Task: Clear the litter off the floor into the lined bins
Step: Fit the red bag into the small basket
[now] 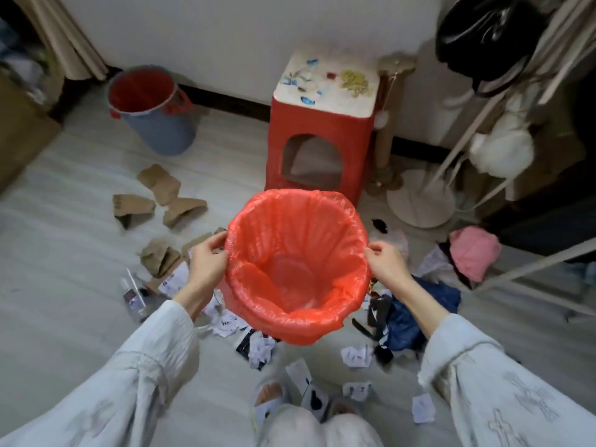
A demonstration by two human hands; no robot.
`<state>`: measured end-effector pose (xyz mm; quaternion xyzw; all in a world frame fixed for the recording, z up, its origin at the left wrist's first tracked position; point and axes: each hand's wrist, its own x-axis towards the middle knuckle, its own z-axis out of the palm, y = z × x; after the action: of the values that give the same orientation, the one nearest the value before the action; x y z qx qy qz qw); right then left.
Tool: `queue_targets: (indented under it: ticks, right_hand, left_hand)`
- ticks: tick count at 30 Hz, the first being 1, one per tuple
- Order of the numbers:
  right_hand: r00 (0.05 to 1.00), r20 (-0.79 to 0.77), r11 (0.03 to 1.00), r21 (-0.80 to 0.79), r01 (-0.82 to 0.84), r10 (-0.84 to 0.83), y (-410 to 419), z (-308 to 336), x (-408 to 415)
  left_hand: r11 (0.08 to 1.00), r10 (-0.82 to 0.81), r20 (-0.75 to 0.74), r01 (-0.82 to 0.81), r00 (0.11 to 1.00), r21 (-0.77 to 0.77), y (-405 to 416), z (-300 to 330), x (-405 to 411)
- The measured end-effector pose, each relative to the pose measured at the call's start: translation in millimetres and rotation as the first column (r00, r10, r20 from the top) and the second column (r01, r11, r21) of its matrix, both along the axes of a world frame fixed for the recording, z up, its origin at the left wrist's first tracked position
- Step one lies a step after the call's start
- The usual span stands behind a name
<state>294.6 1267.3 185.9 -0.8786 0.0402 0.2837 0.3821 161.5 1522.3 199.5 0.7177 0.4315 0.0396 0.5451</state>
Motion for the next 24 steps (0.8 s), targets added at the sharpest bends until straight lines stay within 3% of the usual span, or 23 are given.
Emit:
queue_targets:
  ticks: [5,11,17,24]
  right_hand:
    - [0.995,0.099,0.999,-0.026,-0.029,0.031,17.8,-127.3,20.8]
    - [0.976,0.207,0.998,-0.027,-0.064,0.068,39.3,-223.3,48.1]
    - [0.957,0.275,0.996,0.002,-0.093,0.089,42.5,-264.0,68.0]
    - [0.953,0.281,0.994,-0.030,-0.108,0.112,30.8,-274.9,72.5]
  left_hand:
    - [0.998,0.034,-0.006,-0.033,0.999,0.050,9.5,-143.9,7.8]
    - [0.994,0.102,0.073,-0.104,0.992,0.018,21.6,-240.5,24.2]
    - [0.993,0.108,0.177,-0.116,0.978,0.032,25.8,-277.6,45.0]
    - [0.997,0.078,0.165,-0.078,0.983,-0.004,10.4,-291.7,48.1]
